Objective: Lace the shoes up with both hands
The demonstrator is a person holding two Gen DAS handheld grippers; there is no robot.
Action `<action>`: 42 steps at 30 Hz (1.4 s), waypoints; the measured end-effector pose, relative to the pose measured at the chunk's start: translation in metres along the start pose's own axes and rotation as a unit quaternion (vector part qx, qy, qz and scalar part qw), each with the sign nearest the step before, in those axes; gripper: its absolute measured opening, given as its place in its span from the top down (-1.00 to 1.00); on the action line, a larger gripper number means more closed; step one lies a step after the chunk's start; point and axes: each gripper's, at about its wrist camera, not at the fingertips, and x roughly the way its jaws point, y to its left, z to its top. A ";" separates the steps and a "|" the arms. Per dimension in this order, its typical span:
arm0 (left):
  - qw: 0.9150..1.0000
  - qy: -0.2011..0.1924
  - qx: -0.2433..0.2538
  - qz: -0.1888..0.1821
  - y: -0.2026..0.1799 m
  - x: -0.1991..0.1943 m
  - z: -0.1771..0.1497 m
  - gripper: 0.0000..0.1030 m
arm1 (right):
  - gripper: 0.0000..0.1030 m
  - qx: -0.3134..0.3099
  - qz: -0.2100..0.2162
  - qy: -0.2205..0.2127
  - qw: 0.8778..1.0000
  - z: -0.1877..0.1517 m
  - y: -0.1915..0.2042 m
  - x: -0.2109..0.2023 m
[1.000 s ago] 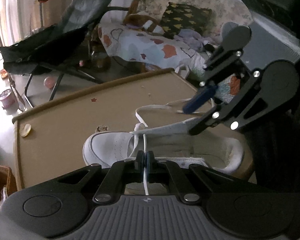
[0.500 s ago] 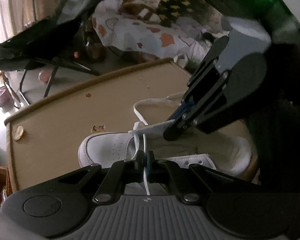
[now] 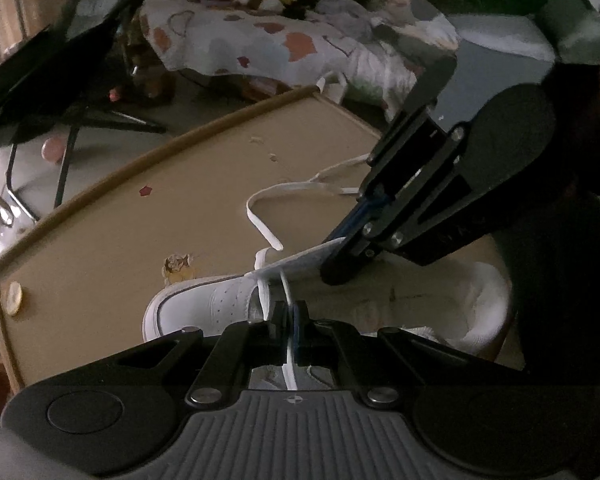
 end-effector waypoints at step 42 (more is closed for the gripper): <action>0.999 0.029 -0.022 -0.008 0.006 0.002 0.008 0.94 | 0.82 0.053 0.044 -0.013 0.998 -0.003 -0.019 0.000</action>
